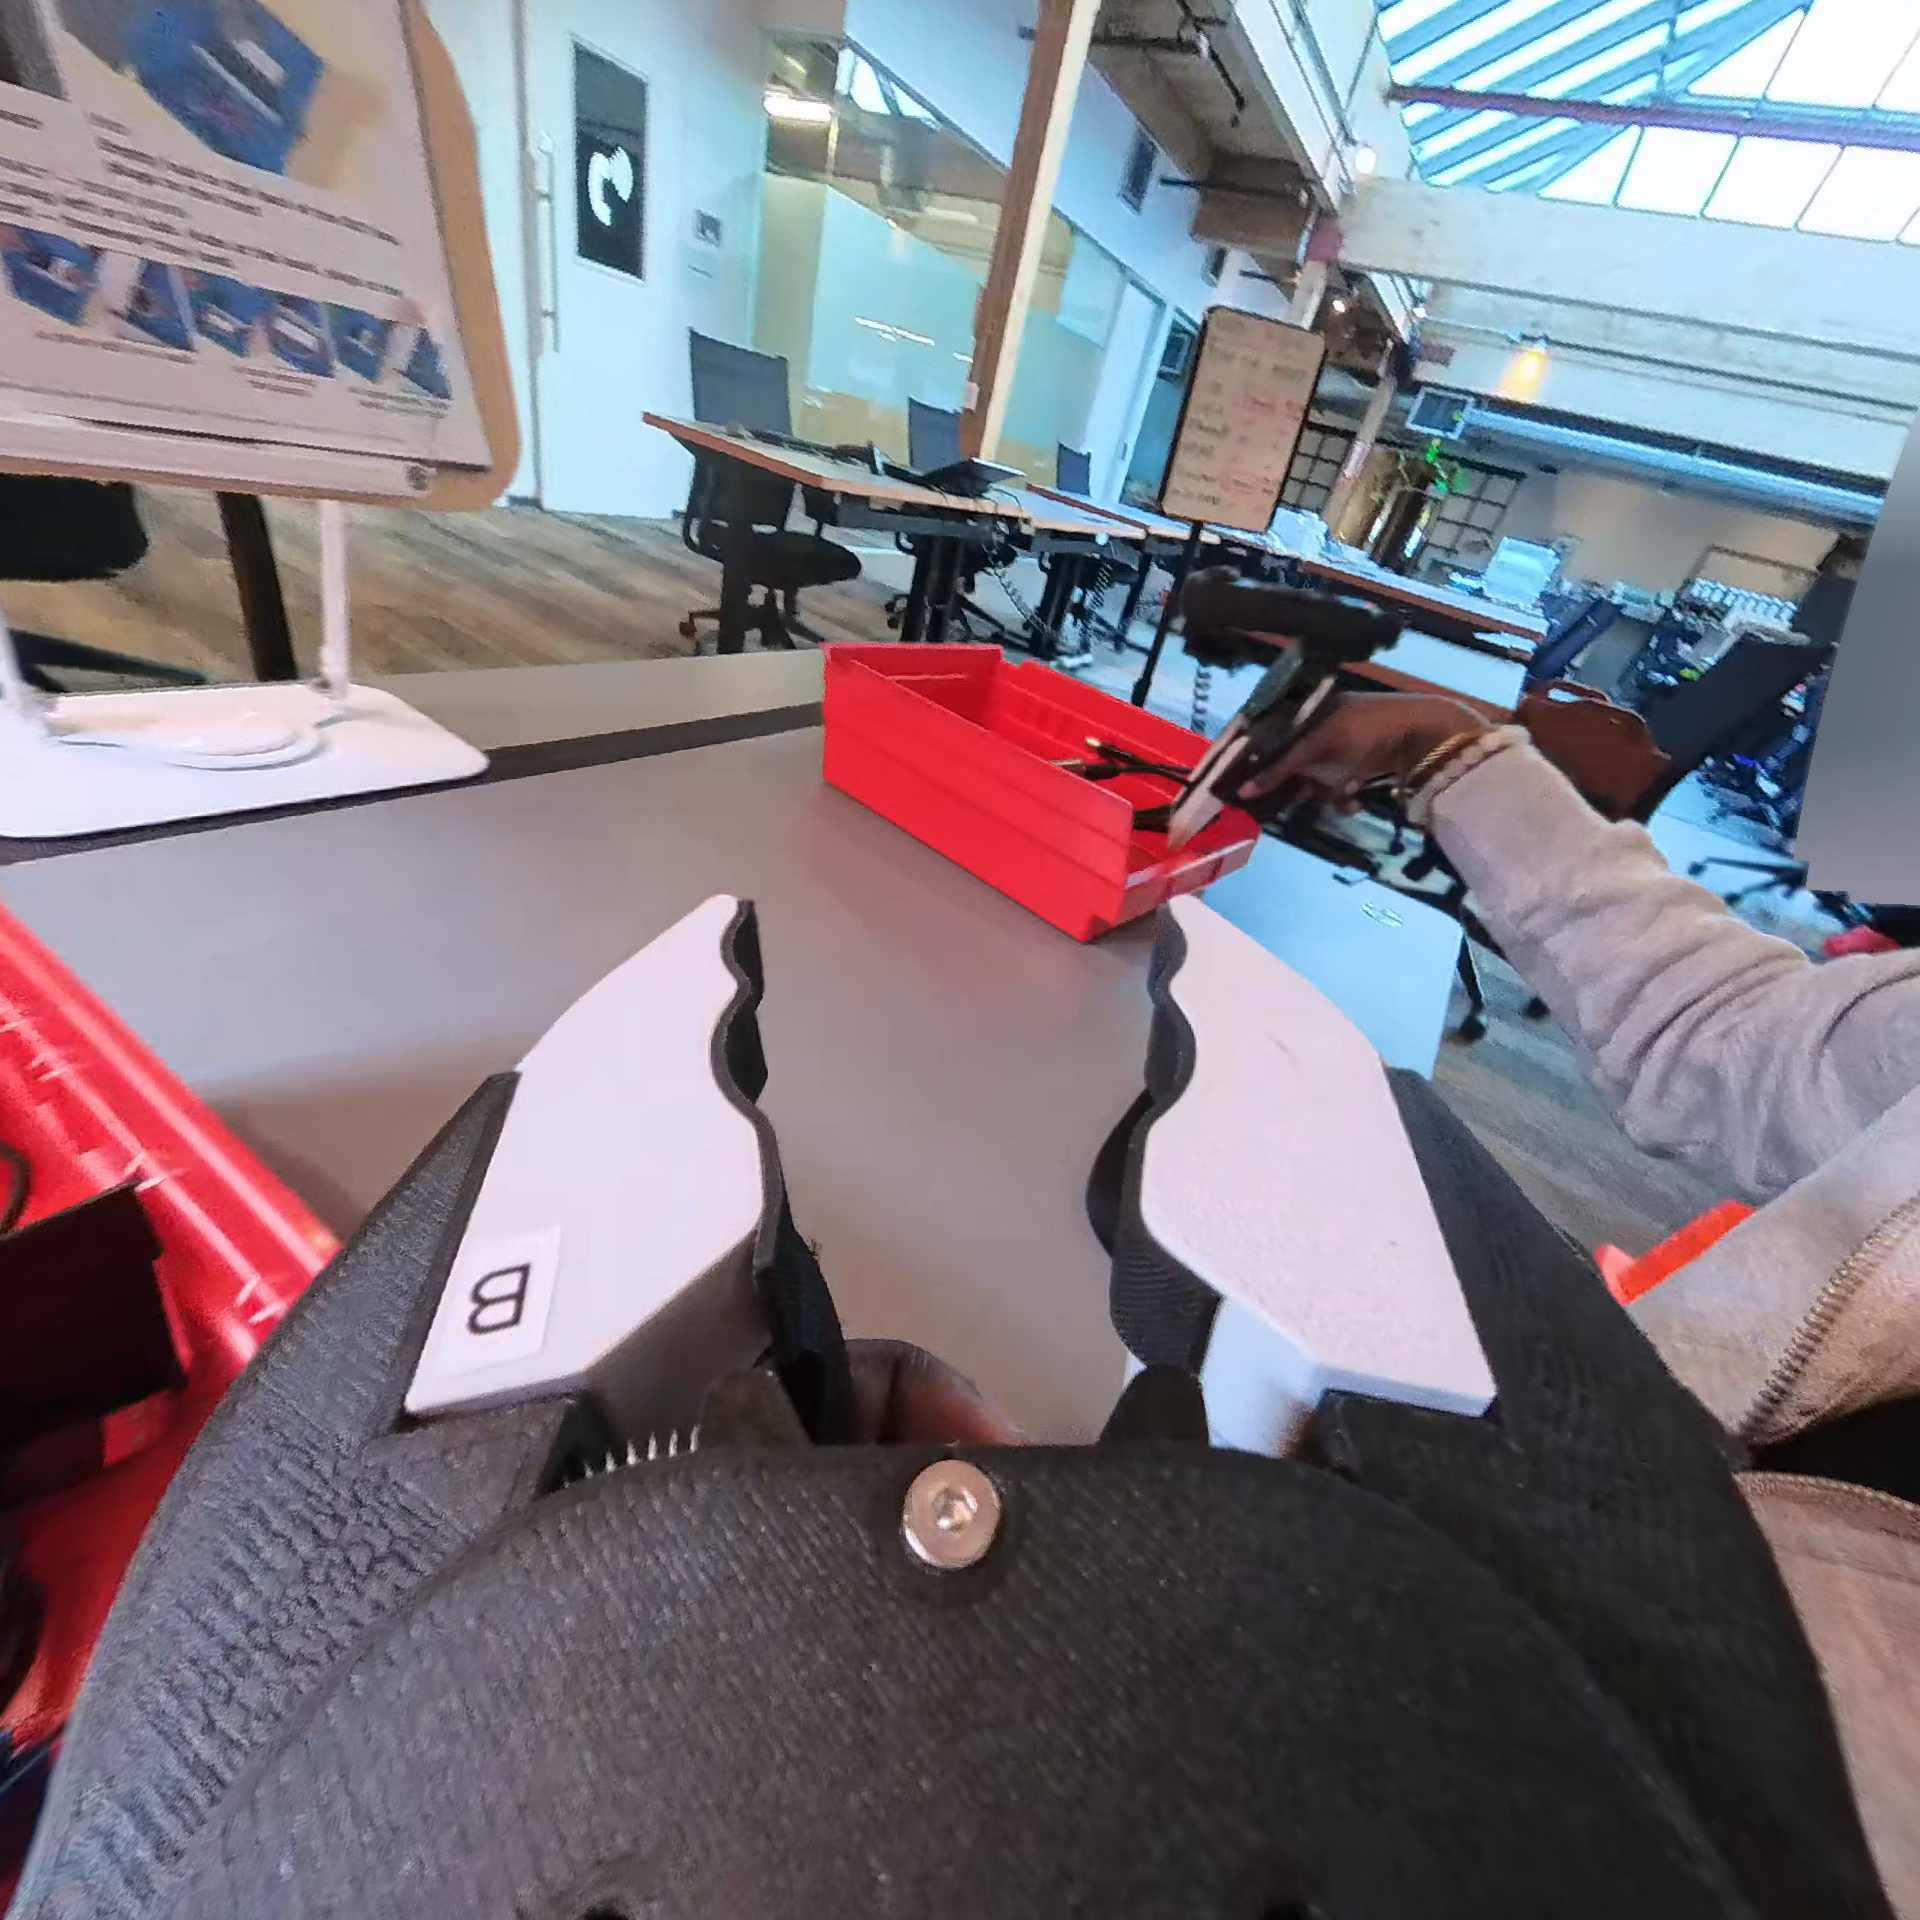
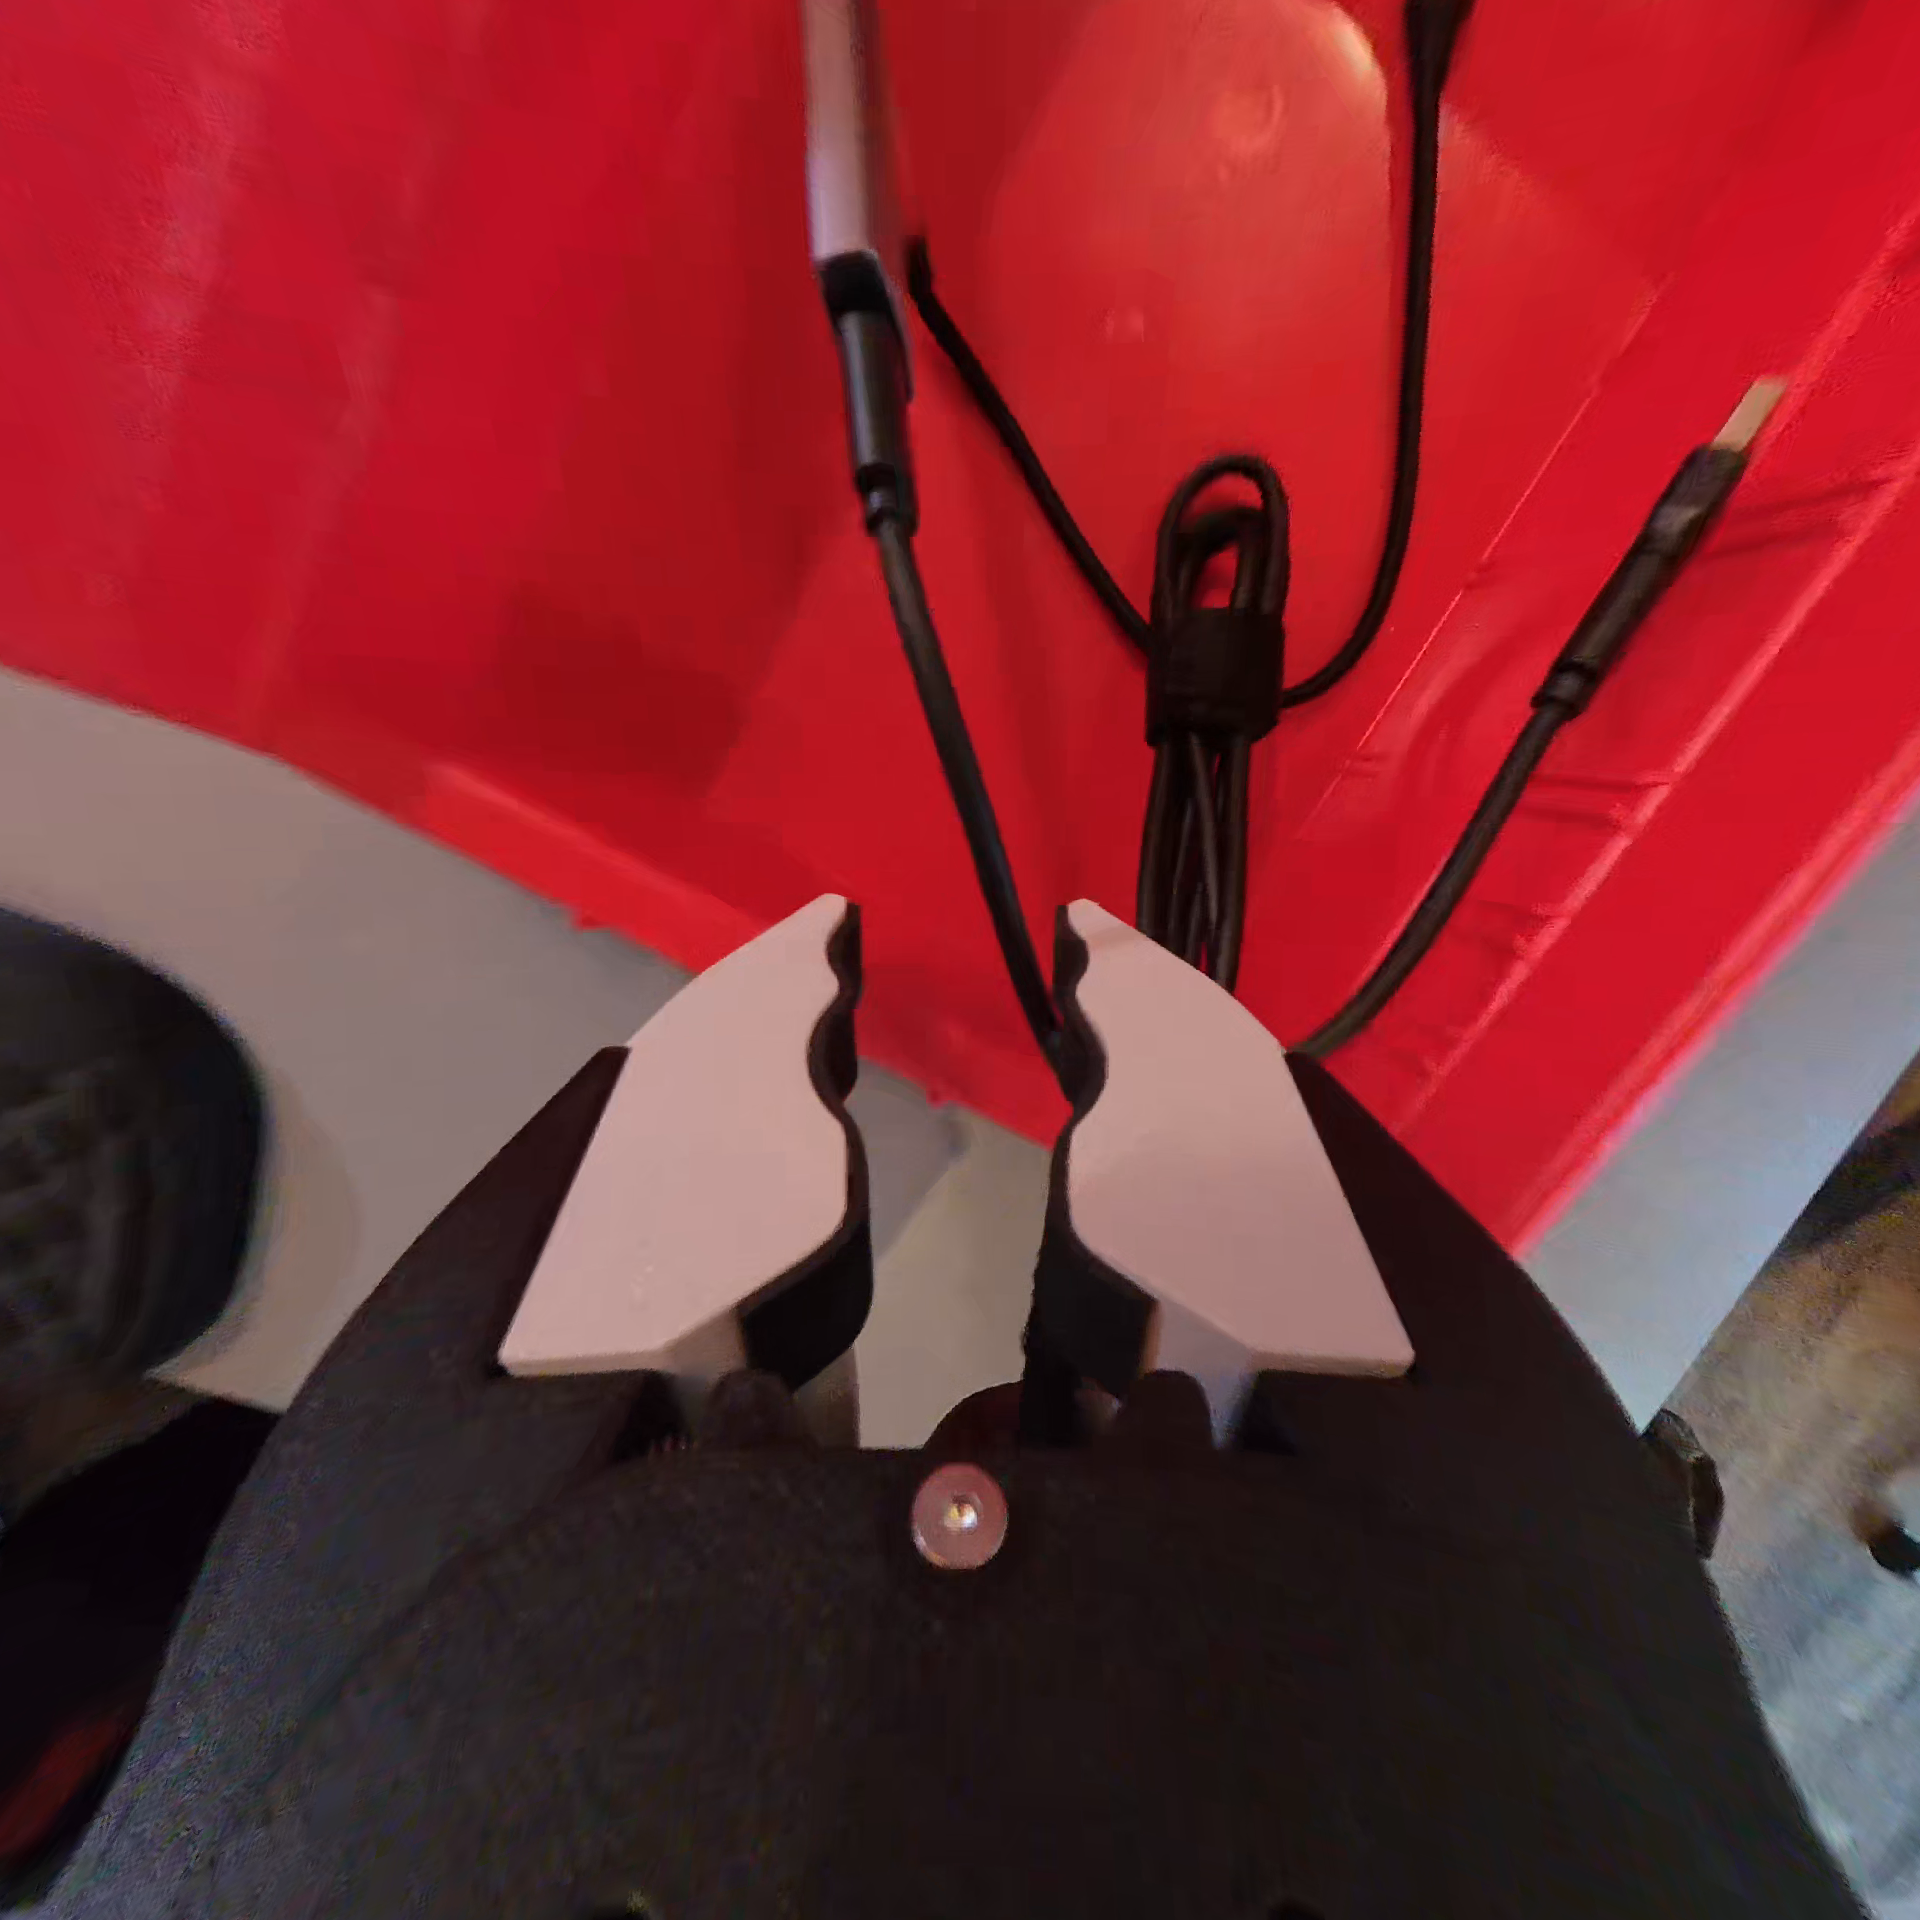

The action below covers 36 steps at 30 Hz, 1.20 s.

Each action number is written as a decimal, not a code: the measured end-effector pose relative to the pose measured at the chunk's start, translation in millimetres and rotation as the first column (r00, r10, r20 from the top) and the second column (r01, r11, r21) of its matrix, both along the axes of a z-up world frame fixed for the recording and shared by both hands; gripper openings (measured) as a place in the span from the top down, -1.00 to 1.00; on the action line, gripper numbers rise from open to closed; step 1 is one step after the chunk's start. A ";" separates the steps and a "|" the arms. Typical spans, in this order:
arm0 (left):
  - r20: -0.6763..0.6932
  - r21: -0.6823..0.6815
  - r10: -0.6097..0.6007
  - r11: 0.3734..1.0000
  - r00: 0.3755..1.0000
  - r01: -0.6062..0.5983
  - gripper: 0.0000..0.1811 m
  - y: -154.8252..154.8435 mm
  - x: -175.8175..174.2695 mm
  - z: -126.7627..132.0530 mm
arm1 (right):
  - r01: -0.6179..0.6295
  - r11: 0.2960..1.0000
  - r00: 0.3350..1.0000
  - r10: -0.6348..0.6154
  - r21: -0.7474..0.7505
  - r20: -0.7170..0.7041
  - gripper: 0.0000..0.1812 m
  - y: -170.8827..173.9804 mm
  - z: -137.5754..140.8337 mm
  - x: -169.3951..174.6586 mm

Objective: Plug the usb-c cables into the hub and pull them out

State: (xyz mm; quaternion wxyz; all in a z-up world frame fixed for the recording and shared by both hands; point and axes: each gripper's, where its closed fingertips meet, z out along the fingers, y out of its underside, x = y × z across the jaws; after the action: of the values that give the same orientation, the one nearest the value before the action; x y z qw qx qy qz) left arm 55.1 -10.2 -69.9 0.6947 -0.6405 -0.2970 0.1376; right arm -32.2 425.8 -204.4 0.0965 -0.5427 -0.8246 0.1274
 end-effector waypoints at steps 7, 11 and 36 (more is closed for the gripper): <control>-0.018 0.054 0.084 0.995 0.996 -0.083 0.23 -24.0 -14.2 0.9 | -0.069 0.997 0.965 0.062 -0.020 -0.255 0.40 -30.0 63.9 -35.0; -0.008 0.109 0.099 0.989 0.995 -0.097 0.23 -27.8 -19.1 1.8 | -0.121 0.989 0.979 0.133 0.089 -0.154 0.50 -33.0 39.9 -58.6; 0.039 0.134 0.133 0.981 0.990 -0.137 0.26 -37.8 -32.6 -11.5 | 0.107 0.959 0.810 0.069 0.262 -0.582 0.88 -40.4 49.0 -126.0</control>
State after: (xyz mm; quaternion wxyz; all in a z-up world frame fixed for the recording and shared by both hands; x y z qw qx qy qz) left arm 22.5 -48.0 -81.4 0.7215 -0.5717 -0.3589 0.1542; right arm -158.2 385.4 -155.4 0.4234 -0.4658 -0.7586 0.1683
